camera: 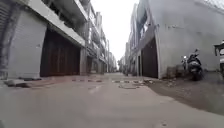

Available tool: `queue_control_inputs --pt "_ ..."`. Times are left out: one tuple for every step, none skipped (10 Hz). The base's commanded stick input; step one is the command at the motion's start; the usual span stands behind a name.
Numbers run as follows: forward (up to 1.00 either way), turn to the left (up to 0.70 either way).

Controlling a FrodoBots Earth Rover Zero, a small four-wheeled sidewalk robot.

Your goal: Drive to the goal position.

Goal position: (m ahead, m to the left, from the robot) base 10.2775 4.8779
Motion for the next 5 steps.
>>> queue_control_inputs --pt "0.85 0.00" --pt "0.85 0.00" --pt "0.85 0.00" --pt "0.85 0.00" --pt "0.85 0.00"
